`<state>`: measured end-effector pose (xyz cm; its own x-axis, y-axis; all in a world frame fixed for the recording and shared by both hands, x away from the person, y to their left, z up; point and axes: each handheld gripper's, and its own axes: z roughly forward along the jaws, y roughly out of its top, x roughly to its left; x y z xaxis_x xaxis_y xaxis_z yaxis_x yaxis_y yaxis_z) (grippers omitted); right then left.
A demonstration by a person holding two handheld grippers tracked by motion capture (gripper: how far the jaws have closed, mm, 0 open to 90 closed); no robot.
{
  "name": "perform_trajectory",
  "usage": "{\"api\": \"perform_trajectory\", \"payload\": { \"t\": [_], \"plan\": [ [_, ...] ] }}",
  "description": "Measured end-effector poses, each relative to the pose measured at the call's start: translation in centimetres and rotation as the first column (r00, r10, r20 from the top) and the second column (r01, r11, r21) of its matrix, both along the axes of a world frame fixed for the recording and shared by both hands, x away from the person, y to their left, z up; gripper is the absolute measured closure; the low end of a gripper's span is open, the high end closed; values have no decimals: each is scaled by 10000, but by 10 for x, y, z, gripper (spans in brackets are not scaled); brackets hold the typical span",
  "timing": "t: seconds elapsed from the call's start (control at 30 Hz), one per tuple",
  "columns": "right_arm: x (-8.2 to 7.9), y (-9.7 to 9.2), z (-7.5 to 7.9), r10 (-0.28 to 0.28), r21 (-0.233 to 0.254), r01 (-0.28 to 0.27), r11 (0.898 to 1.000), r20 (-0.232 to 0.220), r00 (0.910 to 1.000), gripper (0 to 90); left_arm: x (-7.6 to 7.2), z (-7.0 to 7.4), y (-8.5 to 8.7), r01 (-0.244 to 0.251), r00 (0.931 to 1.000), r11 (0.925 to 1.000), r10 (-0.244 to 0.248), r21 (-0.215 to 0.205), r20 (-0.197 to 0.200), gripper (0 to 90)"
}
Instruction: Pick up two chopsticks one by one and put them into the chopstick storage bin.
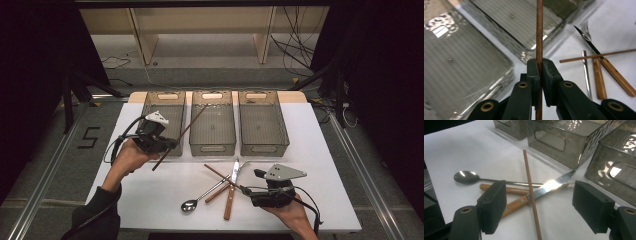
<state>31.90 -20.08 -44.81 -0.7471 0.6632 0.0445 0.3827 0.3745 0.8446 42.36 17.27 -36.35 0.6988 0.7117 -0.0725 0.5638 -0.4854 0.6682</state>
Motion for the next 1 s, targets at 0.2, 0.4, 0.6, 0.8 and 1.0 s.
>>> {"api": "perform_trajectory", "payload": {
  "t": [0.2, 0.4, 0.6, 0.8, 1.0],
  "plan": [
    [1, -4, -3, 78, 356, -70, 9993, -217, 9997, 262, 22, 8, 13, -606, 9981, 9979, 604, -229, -76, 845],
    [-1, -6, -4, 21, 321, -10, 9995, -313, 9995, 242, 48, 14, 23, -1237, 9923, 9922, 1237, -139, -16, 844],
    [-2, -6, -6, 61, 403, -43, 9992, -460, 9989, 226, 76, 7, 29, -1812, 9834, 9833, 1812, 192, 3, 845],
    [-1, -6, -8, 175, 324, -157, 9994, -539, 9984, 226, 99, -1, 35, -2172, 9761, 9758, 2173, 262, -1, 845],
    [-1, -5, -8, 174, 356, -155, 9992, -509, 9986, 226, 112, -9, 43, -2417, 9703, 9693, 2414, 453, 132, 845]
  ]
}}
